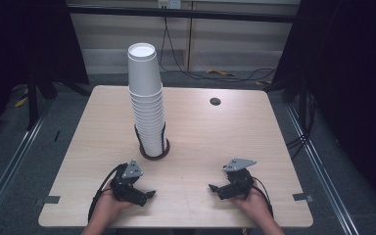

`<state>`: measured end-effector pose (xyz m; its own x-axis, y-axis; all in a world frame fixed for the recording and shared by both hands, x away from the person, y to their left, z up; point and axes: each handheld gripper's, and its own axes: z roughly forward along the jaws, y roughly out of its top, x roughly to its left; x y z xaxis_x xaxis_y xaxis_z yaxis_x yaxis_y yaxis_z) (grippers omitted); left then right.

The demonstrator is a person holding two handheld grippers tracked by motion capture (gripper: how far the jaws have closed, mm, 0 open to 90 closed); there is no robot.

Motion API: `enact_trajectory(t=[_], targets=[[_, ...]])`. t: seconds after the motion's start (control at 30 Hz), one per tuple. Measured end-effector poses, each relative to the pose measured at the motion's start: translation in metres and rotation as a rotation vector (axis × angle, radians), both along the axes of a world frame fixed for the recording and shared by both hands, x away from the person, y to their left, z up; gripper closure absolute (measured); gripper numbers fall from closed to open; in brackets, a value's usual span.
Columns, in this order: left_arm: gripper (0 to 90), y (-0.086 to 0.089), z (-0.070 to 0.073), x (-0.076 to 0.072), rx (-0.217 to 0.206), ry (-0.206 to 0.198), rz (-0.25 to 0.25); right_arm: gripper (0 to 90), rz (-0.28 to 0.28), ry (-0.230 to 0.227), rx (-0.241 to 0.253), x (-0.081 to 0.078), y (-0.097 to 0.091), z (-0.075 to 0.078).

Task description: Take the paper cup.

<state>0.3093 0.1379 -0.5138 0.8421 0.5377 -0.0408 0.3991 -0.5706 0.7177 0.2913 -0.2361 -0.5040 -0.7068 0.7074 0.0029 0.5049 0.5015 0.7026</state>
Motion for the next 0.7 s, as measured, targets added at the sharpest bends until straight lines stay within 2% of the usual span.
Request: enact_trajectory(t=[0.07, 0.2, 0.27, 0.33, 0.37, 0.4, 0.57, 0.6, 0.7], targets=[[1.5, 0.0, 0.0, -0.001, -0.003, 0.002, 0.002, 9.4, 0.001, 0.001, 0.0, 0.0, 0.0, 0.0], [3.9, 0.003, 0.002, -0.005, -0.009, 0.009, -0.026, 9.6, 0.011, 0.0, 0.001, 0.001, 0.0, 0.0], [5.0, 0.004, 0.003, -0.006, -0.013, 0.014, -0.02, 9.6, 0.018, -0.003, 0.001, 0.002, 0.0, 0.0], [8.7, 0.008, 0.007, -0.008, -0.026, 0.025, -0.025, 11.0, 0.023, 0.001, 0.012, 0.005, 0.001, 0.0], [11.4, 0.015, 0.011, -0.009, -0.056, 0.031, -0.026, 11.4, 0.025, 0.002, 0.011, 0.005, 0.002, 0.0], [13.1, 0.018, 0.013, -0.009, -0.059, 0.031, -0.027, 12.6, 0.028, -0.003, 0.011, 0.006, 0.002, 0.0], [13.2, 0.029, 0.018, -0.01, -0.069, 0.051, 0.0, 13.2, 0.063, 0.003, 0.038, 0.005, 0.006, 0.003], [13.2, 0.031, 0.02, -0.009, -0.067, 0.058, -0.003, 13.3, 0.064, -0.006, 0.06, 0.004, 0.008, 0.008], [13.2, 0.037, 0.028, -0.007, -0.112, 0.066, 0.003, 13.4, 0.07, 0.009, 0.076, 0.003, 0.011, 0.016]])
